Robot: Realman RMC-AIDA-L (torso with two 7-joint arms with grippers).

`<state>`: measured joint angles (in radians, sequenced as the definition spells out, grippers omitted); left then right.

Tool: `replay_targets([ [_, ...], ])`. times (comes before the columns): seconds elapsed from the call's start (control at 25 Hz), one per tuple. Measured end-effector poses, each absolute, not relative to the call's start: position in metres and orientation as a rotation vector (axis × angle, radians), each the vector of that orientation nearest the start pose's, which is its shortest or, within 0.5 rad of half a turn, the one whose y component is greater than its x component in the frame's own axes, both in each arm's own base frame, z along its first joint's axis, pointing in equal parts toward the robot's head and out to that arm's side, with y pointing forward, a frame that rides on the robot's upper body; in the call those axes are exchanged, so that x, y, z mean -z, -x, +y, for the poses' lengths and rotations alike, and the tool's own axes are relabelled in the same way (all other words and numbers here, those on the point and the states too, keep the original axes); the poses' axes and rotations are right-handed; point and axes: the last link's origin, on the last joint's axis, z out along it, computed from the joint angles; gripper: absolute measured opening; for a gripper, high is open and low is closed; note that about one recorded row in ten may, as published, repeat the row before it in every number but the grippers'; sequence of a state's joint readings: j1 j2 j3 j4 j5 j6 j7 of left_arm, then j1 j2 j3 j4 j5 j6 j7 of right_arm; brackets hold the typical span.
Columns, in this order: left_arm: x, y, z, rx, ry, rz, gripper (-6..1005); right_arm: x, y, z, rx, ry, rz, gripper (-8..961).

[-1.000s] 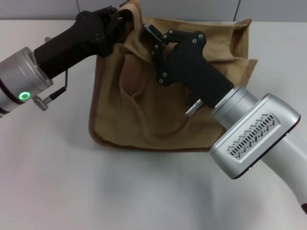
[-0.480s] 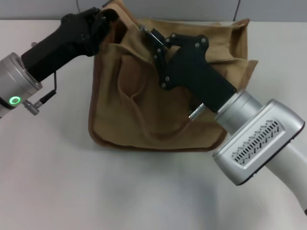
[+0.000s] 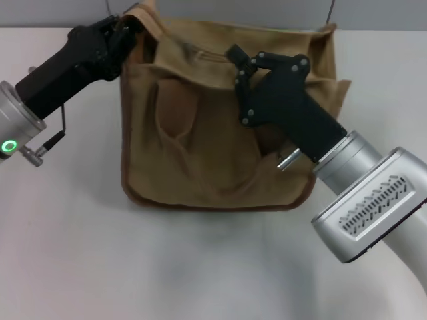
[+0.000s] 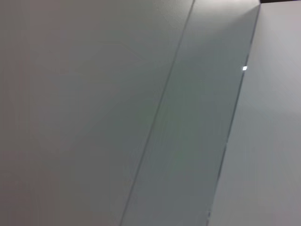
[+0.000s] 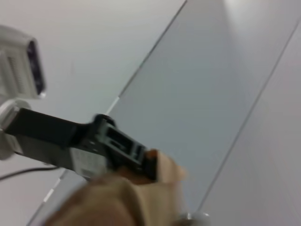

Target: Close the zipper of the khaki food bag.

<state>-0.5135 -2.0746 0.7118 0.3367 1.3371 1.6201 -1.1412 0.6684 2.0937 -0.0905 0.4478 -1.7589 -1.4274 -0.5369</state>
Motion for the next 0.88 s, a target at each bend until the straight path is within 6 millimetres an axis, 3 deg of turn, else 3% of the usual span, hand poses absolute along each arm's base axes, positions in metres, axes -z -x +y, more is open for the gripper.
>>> replay_targets([
  [0.4, -0.022, 0.256, 0.328, 1.404, 2.129, -0.626, 37, 0.089, -0.197, 0.309, -0.841, 1.917, -0.196, 0],
  [0.56, -0.018, 0.250, 0.328, 1.419, 2.151, -0.617, 37, 0.089, -0.191, 0.308, -0.901, 1.914, -0.158, 15],
  [0.88, -0.016, 0.233, 0.331, 1.490, 2.193, -0.572, 38, 0.095, -0.160, 0.294, -1.070, 1.911, -0.161, 45],
])
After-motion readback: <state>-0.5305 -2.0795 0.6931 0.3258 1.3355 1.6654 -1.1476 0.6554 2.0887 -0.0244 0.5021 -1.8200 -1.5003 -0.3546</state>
